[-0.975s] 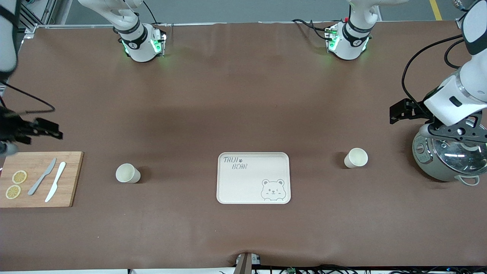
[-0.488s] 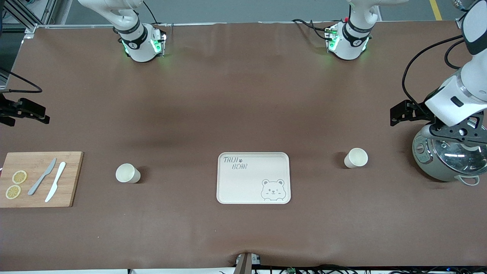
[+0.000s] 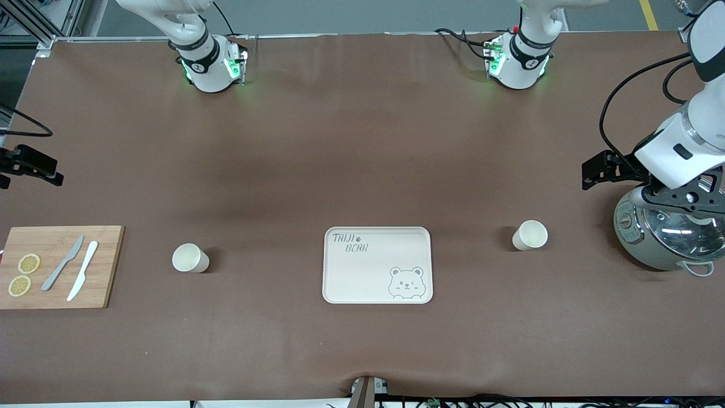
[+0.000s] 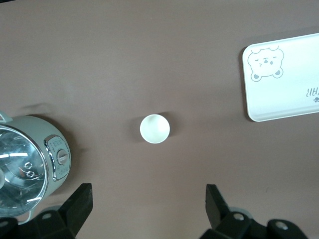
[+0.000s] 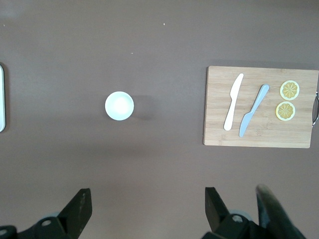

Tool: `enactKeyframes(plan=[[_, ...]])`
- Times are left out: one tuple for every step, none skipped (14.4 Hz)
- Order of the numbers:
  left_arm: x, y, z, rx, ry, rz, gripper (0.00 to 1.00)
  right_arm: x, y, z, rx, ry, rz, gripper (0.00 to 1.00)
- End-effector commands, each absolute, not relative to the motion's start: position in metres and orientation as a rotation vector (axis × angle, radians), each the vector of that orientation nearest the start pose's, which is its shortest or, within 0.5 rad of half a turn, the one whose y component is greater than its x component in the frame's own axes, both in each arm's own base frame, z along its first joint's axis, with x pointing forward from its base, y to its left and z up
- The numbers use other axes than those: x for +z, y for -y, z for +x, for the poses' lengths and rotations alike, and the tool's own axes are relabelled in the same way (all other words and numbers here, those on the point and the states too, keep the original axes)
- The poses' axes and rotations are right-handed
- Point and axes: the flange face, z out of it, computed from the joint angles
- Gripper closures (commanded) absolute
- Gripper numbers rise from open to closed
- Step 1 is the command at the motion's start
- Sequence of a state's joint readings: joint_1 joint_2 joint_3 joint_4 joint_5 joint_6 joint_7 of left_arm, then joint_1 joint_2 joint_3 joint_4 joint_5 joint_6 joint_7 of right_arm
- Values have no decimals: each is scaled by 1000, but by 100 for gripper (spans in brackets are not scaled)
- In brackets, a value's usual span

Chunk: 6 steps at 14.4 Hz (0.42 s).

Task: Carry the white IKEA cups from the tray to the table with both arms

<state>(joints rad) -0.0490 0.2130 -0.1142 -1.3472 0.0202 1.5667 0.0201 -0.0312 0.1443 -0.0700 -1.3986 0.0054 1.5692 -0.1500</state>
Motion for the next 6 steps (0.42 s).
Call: enactKeyframes(plan=[[608,87,612,-28,-302,-3130,0,628,59,598,-50,64,-3161,0],[608,86,612,-26,-306,-3126,0,628,58,598,-50,69,-3161,0],[609,84,611,-32,-309,-3108,0,628,57,598,-50,69,-3162,0],[610,85,611,-34,-314,-3090,0,628,58,598,-52,64,-3163,0],[611,86,611,-37,-318,-3083,0,628,59,598,-52,59,-3163,0],[611,86,610,-35,-318,-3081,0,628,60,598,-50,62,-3164,0]])
